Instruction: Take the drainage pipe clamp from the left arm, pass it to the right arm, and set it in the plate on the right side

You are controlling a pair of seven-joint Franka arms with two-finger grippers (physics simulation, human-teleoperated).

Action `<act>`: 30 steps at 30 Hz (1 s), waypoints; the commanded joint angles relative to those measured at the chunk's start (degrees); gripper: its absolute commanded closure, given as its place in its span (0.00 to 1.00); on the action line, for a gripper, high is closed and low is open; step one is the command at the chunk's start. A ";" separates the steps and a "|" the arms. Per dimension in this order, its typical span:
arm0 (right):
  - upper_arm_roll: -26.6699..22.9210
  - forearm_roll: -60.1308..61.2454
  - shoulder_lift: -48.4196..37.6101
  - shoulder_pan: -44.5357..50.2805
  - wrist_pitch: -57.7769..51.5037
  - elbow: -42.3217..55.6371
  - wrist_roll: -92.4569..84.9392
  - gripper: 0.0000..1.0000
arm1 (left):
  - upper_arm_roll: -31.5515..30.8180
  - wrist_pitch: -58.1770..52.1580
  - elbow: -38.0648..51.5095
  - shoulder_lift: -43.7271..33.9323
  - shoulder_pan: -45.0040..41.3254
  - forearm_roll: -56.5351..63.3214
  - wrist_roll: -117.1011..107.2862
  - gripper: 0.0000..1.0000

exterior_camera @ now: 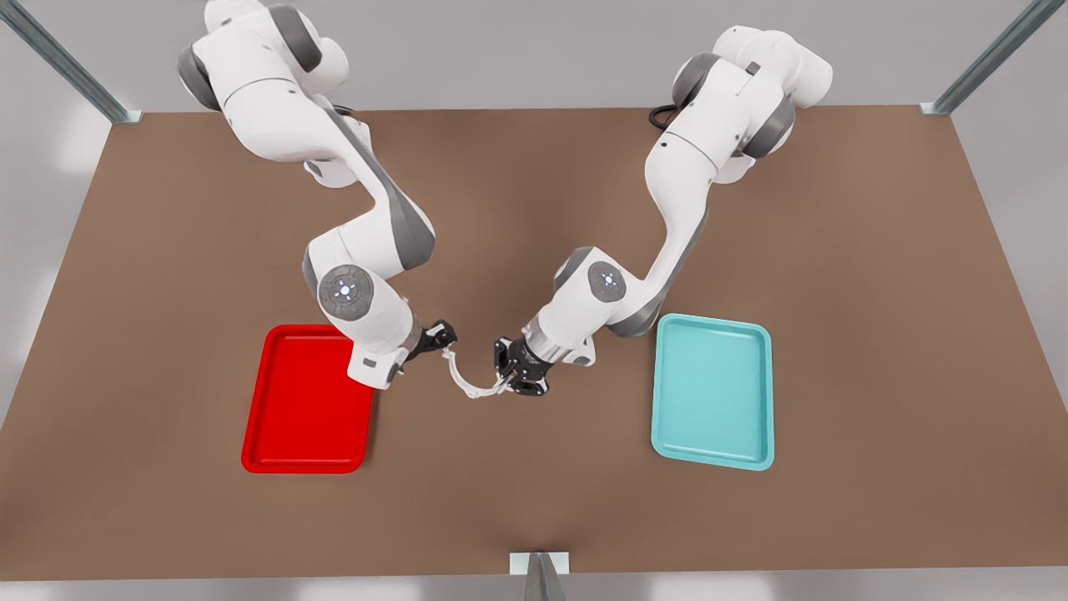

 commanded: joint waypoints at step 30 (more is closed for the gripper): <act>0.00 -6.92 -1.70 -2.99 18.39 -12.00 5.68 0.79 | -0.44 -12.82 0.03 -7.34 3.48 -1.17 -12.53 0.00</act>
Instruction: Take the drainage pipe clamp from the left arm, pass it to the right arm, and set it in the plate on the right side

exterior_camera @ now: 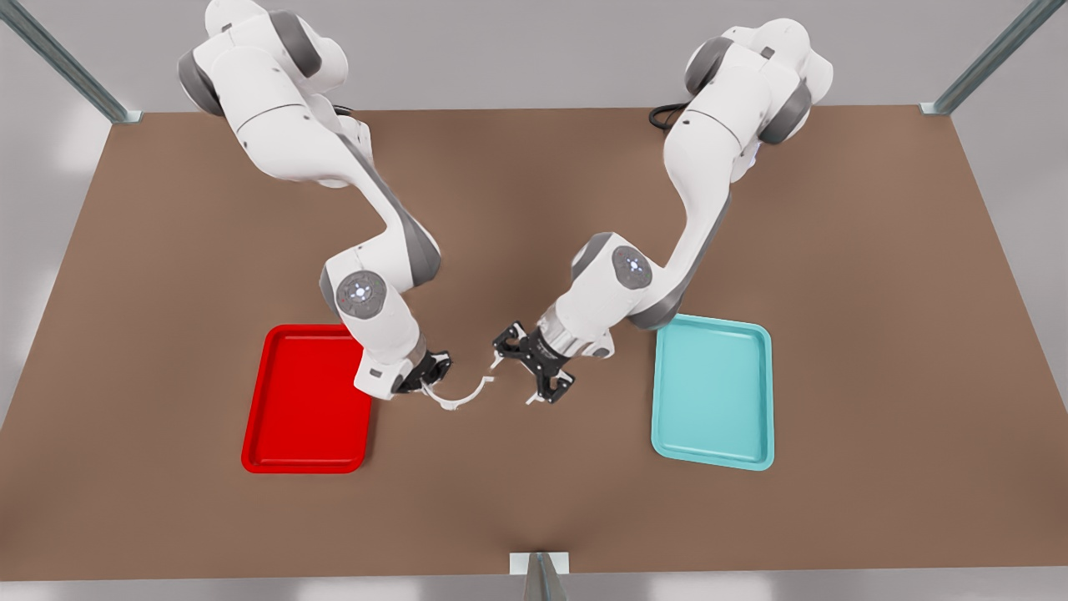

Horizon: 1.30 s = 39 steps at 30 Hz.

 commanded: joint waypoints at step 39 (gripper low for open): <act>-11.42 5.65 -15.80 -14.61 -32.85 8.17 -12.49 0.00 | 0.67 -48.07 -7.78 -21.52 30.18 19.70 166.00 0.00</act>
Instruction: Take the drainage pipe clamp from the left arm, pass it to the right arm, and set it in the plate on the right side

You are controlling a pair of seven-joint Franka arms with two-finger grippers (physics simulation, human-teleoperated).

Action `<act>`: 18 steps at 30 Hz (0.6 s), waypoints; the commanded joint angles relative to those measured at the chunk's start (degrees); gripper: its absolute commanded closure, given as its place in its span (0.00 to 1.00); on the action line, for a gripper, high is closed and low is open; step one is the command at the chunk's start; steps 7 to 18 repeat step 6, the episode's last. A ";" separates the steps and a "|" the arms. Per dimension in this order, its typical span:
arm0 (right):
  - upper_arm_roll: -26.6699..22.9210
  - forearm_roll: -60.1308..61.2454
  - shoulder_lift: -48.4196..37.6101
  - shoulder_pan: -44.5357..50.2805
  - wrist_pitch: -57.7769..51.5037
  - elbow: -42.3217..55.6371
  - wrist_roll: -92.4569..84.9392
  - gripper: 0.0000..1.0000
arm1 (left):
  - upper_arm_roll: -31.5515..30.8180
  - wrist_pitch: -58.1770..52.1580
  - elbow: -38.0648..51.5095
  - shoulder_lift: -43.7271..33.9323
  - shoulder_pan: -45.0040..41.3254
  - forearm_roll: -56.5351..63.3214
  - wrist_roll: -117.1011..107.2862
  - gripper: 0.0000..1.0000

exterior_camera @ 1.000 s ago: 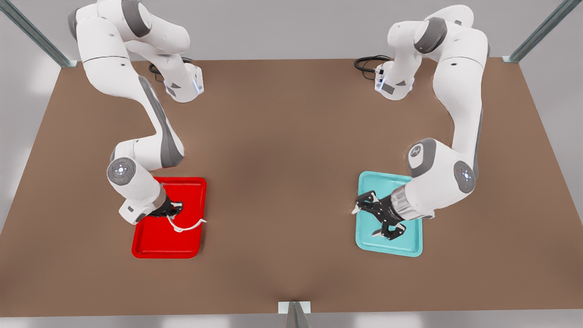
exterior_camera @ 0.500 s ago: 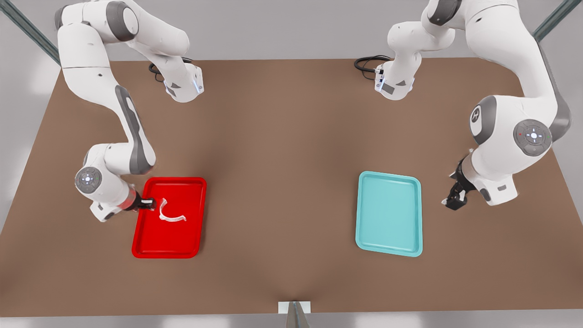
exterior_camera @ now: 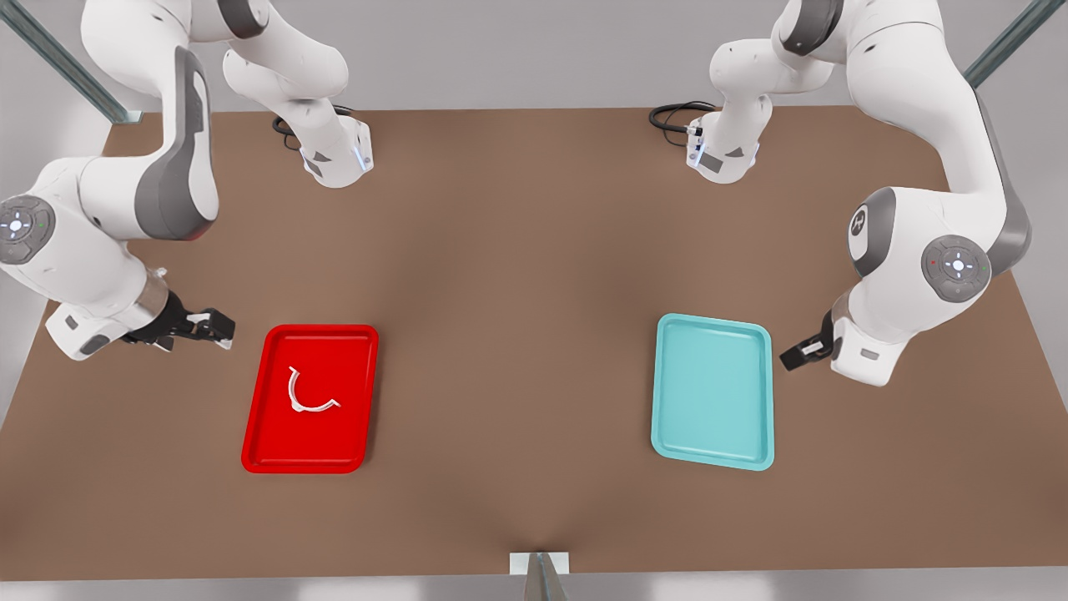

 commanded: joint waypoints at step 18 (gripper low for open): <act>0.26 0.19 -0.01 0.45 -1.60 0.06 -3.77 0.00 | -0.02 -0.05 0.03 0.28 -0.09 -0.02 29.15 0.00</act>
